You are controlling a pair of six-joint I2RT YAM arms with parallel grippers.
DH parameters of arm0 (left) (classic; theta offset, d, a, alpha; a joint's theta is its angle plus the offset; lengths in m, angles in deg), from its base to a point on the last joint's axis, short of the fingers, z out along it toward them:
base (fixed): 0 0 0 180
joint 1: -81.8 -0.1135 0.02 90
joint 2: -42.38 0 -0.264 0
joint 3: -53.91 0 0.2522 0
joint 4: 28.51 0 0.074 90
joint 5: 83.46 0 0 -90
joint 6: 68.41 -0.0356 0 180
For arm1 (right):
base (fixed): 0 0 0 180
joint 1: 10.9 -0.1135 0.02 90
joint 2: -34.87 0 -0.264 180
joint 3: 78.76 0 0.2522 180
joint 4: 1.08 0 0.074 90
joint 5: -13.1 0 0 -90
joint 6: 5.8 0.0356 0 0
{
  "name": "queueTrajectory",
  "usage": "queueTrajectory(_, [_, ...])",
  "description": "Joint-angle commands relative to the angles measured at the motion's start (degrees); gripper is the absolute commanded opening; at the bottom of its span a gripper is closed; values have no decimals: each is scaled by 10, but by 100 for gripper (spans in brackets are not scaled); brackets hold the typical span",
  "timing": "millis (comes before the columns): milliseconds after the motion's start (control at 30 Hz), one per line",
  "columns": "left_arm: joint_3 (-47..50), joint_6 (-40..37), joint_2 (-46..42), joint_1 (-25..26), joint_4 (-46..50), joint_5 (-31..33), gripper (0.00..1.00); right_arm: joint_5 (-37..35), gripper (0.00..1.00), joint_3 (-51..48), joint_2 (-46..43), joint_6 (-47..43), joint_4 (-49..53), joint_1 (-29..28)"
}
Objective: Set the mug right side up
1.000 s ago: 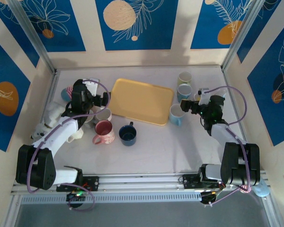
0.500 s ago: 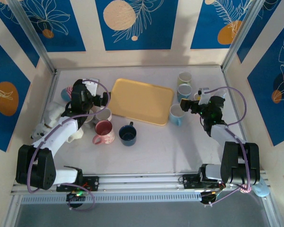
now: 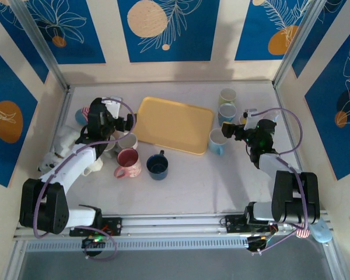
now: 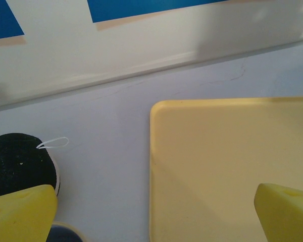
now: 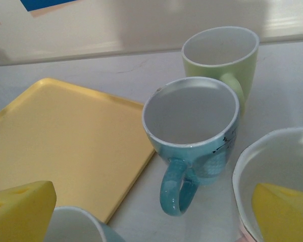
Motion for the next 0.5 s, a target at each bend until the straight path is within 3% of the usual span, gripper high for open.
queueTrajectory(0, [12, -2, -13, -8, 1, 1, 100, 10, 99, -8, 5, -2, -8, 1])
queueTrajectory(233, [87, -19, -39, -21, -101, -4, 100, 12, 99, -9, 2, -2, -10, 2])
queueTrajectory(467, [129, -29, -32, -75, -135, -22, 100, 14, 99, -7, 3, -1, -9, 3])
